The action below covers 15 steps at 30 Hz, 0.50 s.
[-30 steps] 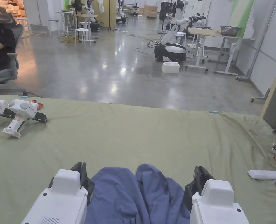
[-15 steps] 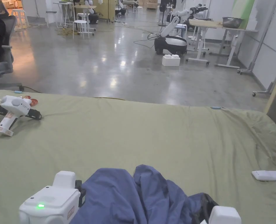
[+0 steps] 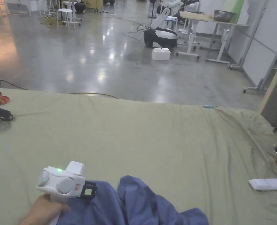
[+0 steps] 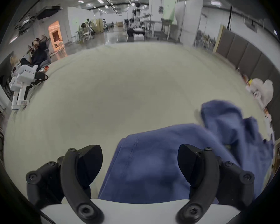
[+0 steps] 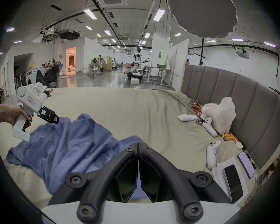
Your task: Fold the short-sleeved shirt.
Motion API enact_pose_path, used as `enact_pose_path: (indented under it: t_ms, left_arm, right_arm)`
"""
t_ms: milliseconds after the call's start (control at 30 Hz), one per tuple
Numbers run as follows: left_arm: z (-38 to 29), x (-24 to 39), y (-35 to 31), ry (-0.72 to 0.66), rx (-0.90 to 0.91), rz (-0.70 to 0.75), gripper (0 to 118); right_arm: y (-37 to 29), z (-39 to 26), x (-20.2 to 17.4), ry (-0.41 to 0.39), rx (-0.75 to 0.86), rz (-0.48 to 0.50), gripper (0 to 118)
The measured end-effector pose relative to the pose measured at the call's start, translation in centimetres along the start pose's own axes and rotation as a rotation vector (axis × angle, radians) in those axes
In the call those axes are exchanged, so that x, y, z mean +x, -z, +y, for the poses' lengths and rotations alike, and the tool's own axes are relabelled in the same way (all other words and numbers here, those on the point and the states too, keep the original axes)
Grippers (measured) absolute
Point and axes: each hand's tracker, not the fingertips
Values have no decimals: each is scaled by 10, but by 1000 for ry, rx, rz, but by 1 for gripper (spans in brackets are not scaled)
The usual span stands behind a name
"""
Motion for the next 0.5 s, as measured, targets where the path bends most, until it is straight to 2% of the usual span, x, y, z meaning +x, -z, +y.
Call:
enact_pose_path:
  t_ms: [67,133,200,300,333,367,400,467,500]
  left_arm:
    - [-4,6,11,32,-9,14,98]
    - [-7,13,10,41,24,21,92]
    - [-7,20,5,83,63,9,72]
    - [-8,35,-2,145,77,-34,16]
    - [-8,39,-3,151,72,-78,6]
    - [-9,44,-5,153,74,-52,6]
    - [-8,45,-6,163,77,-14,5]
    - [-9,43,-16,127,93,-42,5]
    - [-9,41,-24,105,109,-51,5]
  right_arm:
    - [2,-6,9,1,-25,-17,0]
    - [4,-10,17,3,-48,-31,0]
    - [7,-14,25,15,-73,-42,0]
    - [14,-18,36,47,-117,-34,1]
    - [18,-18,39,51,-144,-17,2]
    - [21,-19,43,57,-157,-10,4]
    - [25,-20,46,57,-165,-13,12]
    - [35,-22,52,25,-236,10,59]
    - [41,-24,54,24,-265,23,75]
